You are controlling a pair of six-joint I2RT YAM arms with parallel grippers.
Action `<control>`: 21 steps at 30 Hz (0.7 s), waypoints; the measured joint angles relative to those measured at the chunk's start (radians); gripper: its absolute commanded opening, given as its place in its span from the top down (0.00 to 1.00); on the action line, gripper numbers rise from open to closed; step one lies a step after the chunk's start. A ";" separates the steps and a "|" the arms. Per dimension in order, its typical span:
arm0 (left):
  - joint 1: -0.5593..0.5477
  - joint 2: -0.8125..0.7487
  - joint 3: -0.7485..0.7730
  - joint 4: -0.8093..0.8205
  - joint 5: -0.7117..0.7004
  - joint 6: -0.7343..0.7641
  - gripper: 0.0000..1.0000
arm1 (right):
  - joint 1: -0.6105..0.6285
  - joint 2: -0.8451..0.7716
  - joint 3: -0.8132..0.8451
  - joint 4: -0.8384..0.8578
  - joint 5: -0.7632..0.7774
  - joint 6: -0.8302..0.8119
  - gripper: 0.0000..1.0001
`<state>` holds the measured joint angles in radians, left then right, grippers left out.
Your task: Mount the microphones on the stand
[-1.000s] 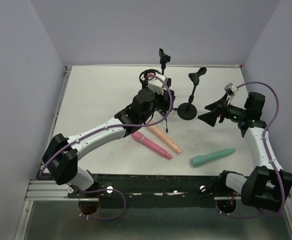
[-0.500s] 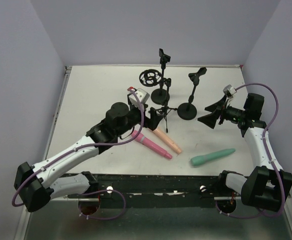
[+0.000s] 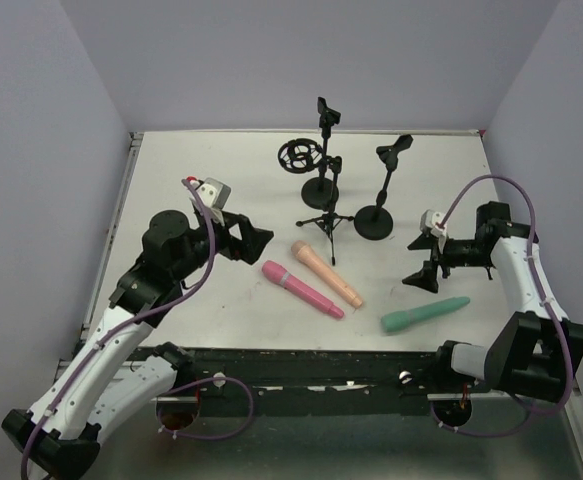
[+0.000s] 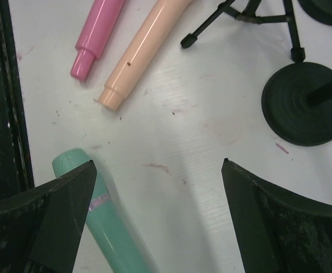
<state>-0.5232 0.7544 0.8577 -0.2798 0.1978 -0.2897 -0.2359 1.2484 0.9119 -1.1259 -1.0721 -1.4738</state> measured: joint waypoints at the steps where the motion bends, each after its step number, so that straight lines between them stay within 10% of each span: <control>1: 0.002 -0.012 0.000 -0.017 -0.010 0.013 0.02 | 0.000 0.006 0.007 -0.035 0.027 -0.051 0.01; 21: 0.004 -0.124 -0.082 -0.068 -0.131 0.121 0.02 | 0.040 -0.106 -0.188 -0.177 0.401 -0.351 0.14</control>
<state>-0.5190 0.6304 0.7753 -0.3477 0.0669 -0.1688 -0.1959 1.1427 0.7242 -1.3033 -0.6712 -1.8248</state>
